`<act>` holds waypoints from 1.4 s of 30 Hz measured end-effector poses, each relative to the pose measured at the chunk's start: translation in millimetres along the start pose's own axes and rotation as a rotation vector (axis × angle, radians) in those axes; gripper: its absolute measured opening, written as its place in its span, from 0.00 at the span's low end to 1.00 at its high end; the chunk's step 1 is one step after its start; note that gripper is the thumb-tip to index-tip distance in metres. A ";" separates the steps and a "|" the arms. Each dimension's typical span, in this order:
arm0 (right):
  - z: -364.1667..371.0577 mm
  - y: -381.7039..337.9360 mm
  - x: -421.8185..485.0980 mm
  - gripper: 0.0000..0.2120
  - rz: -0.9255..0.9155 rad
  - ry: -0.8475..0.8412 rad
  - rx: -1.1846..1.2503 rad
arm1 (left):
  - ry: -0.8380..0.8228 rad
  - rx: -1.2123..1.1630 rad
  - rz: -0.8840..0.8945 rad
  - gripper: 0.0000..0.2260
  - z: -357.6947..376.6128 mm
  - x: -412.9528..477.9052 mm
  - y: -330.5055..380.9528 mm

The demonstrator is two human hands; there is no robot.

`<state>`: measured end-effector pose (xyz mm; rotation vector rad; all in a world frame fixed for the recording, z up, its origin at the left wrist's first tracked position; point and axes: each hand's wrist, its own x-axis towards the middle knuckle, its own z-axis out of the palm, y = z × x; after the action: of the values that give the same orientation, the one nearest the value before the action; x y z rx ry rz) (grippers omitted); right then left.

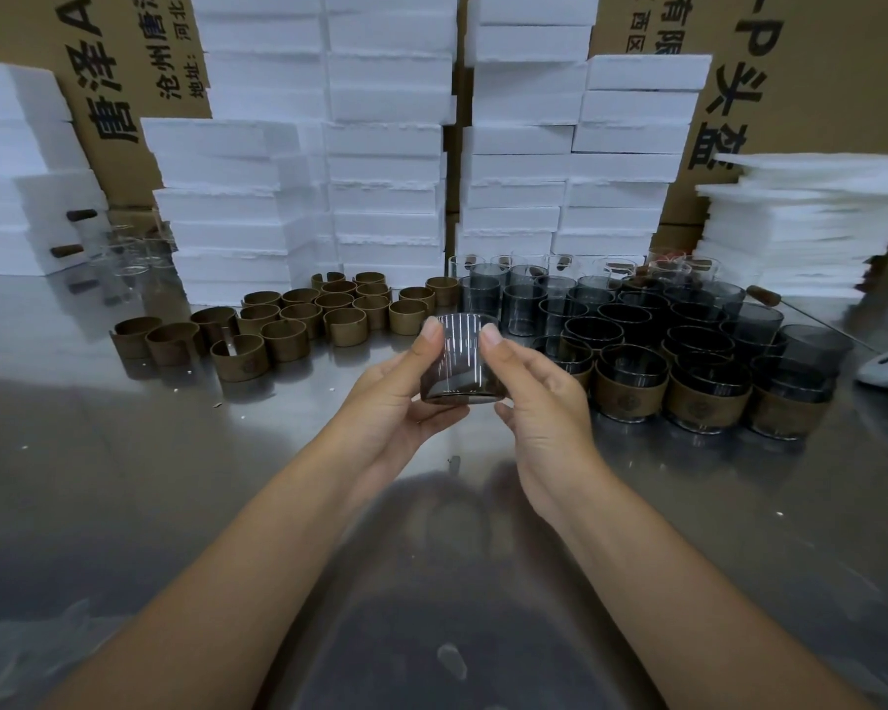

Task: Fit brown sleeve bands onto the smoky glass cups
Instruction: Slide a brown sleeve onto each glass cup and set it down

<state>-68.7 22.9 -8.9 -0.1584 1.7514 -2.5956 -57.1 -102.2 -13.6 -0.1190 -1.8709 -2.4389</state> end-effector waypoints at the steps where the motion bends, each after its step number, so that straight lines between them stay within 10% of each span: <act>1: -0.8 -1.5 0.3 0.17 0.022 -0.001 0.029 | -0.006 -0.002 -0.010 0.19 -0.1 0.0 0.2; 14: 2.1 5.2 -0.1 0.24 0.155 -0.225 -0.045 | -0.095 0.015 -0.023 0.28 -1.7 0.3 -1.7; 20: 0.7 5.2 0.0 0.36 0.090 -0.054 -0.146 | 0.163 0.186 0.054 0.25 1.4 1.5 -1.7; 26: 3.2 6.2 -2.8 0.25 -0.019 -0.007 -0.202 | 0.161 0.170 0.079 0.35 7.6 -1.3 -2.1; 42: -7.8 6.4 7.7 0.18 0.175 -0.168 0.002 | 0.016 0.006 0.020 0.13 -2.7 -0.7 1.8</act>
<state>-77.3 27.2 -17.1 -0.2059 1.6283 -2.3862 -56.2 -105.3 -12.6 -0.1172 -1.8614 -2.4143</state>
